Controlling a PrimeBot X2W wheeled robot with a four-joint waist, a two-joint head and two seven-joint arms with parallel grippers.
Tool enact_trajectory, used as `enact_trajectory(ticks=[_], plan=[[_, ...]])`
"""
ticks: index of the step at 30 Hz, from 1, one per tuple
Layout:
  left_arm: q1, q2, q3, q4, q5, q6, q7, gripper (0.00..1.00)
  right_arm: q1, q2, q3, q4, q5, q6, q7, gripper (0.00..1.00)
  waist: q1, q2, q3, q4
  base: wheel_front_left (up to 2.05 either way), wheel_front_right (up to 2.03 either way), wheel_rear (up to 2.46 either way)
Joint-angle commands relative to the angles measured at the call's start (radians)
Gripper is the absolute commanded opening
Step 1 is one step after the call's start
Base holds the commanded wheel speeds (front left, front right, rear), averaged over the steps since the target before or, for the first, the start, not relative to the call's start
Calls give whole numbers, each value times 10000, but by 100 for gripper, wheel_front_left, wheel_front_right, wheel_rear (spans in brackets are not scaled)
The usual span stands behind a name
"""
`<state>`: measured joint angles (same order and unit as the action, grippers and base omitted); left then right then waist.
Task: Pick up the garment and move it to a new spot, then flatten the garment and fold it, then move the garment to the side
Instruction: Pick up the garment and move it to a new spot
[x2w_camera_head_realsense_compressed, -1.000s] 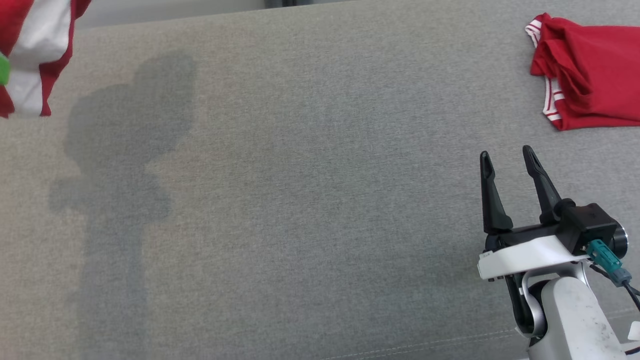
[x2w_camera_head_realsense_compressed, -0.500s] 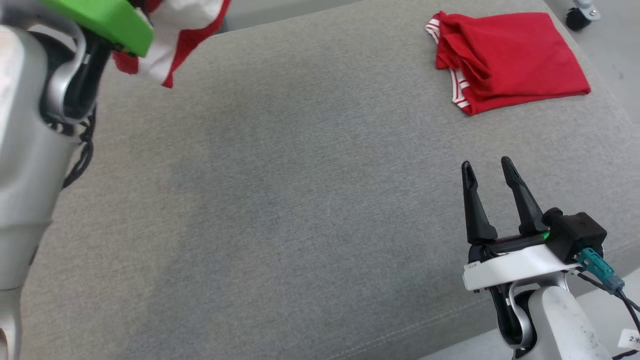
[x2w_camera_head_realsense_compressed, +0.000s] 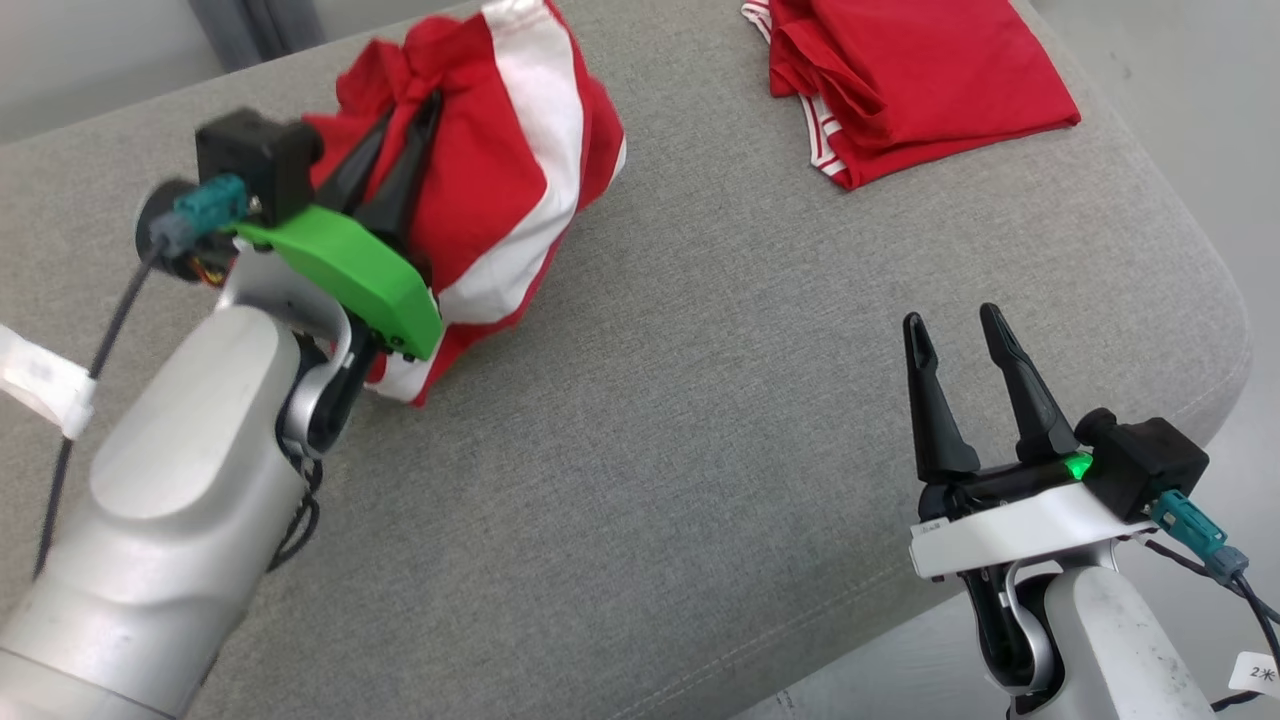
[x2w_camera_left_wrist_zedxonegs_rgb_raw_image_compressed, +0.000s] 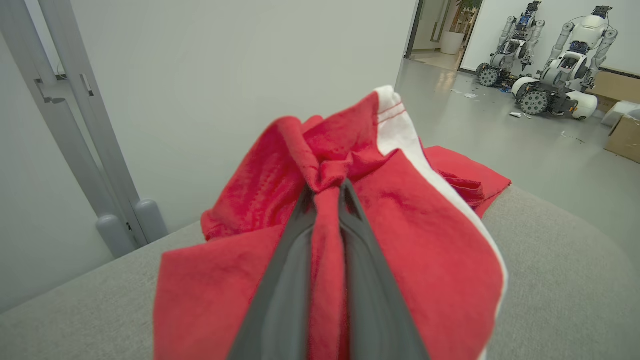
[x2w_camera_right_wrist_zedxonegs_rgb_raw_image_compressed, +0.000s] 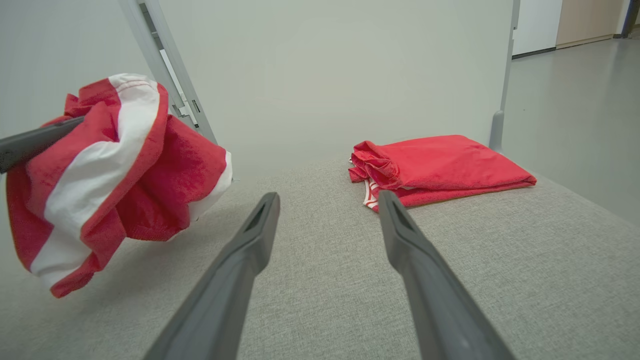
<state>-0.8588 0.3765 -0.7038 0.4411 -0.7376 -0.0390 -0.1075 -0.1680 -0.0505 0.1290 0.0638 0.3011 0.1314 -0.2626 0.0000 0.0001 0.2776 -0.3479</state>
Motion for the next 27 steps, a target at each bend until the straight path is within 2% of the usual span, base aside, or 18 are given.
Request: enact_trajectory(ticks=[1,3,4,5,6,10,14,21,27], plan=[[315,-96,15,287,-95,31,-200,0,-33,-2,26,-24,61,-17,-27,100,0,-1,166,-141,0,0,0],[604,-261,-8,771,-178,5,-498,0,-57,-2,50,-16,98,-17,-27,100,0,-1,191,-159,0,0,0],[737,-318,-47,1005,-183,5,-584,7,-69,-2,70,-6,105,-17,-27,100,0,-1,190,-167,0,0,0],[846,-394,-96,1243,-152,-28,-734,49,-86,-2,82,9,111,-17,-27,100,0,-1,183,-166,0,0,0],[940,-486,-149,1448,-136,-84,-838,100,-114,-2,104,15,113,-17,-27,100,0,-1,171,-154,0,0,0],[906,-709,-168,1756,-1,-237,-1244,100,-65,-3,29,5,2,-17,-29,100,0,-1,22,37,0,0,0],[698,-693,248,1471,284,-81,-1529,100,91,-3,-81,38,-150,-17,-27,100,0,-1,-291,399,0,0,0],[1798,-479,2271,-564,1127,503,-1572,100,218,-6,-319,60,-452,-17,-27,100,0,-1,-1020,1269,0,0,0],[3344,-345,3734,-1788,1810,672,-1574,100,358,-9,-444,61,-708,-17,-29,100,0,-1,-1498,2047,0,0,0]])
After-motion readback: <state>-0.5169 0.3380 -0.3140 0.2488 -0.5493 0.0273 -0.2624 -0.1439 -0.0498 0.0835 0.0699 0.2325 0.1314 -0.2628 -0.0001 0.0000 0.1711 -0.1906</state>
